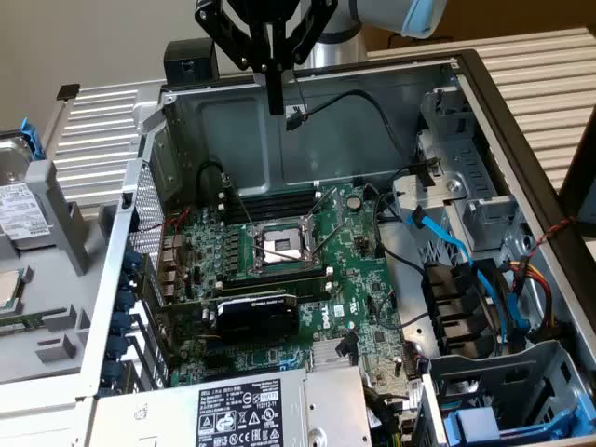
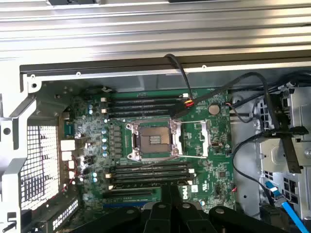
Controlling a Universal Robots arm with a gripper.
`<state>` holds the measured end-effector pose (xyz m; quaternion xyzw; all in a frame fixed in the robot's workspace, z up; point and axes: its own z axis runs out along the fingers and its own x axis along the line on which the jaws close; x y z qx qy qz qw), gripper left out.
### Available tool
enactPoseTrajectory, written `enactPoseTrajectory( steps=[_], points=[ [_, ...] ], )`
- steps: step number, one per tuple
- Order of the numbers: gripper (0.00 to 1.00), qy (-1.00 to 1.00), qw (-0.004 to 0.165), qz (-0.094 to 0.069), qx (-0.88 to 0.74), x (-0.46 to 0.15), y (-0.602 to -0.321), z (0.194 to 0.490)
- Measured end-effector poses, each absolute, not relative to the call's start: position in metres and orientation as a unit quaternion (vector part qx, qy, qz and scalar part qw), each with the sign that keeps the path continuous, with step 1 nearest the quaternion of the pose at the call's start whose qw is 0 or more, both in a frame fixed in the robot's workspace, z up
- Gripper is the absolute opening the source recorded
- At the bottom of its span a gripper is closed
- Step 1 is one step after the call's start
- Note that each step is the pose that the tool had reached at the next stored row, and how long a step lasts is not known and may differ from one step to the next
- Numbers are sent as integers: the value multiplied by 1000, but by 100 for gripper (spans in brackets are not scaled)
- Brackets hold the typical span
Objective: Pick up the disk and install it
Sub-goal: 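Reach for the disk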
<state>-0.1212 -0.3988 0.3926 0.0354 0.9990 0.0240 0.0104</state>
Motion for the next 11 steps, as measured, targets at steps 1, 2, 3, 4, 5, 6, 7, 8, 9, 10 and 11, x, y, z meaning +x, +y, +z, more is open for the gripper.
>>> enactPoseTrajectory(
  steps=[1, 2, 3, 4, 5, 6, 7, 8, 9, 10, 11],
  points=[
    [11, 999, 10, 24, 35, -121, -399, 393],
    [11, 999, 10, 24, 35, -121, -399, 393],
    [11, 999, 10, 24, 35, -121, -399, 393],
    [11, 999, 10, 24, 35, -121, -399, 393],
    [11, 999, 10, 24, 35, -121, -399, 393],
    [11, 999, 10, 24, 35, -121, -399, 393],
    [11, 999, 10, 24, 35, -121, -399, 393],
    [11, 999, 10, 24, 35, -121, -399, 393],
    [11, 999, 10, 24, 35, -121, -399, 393],
    [11, 999, 10, 24, 35, -121, -399, 393],
    [11, 999, 10, 24, 35, -121, -399, 393]
  ],
)
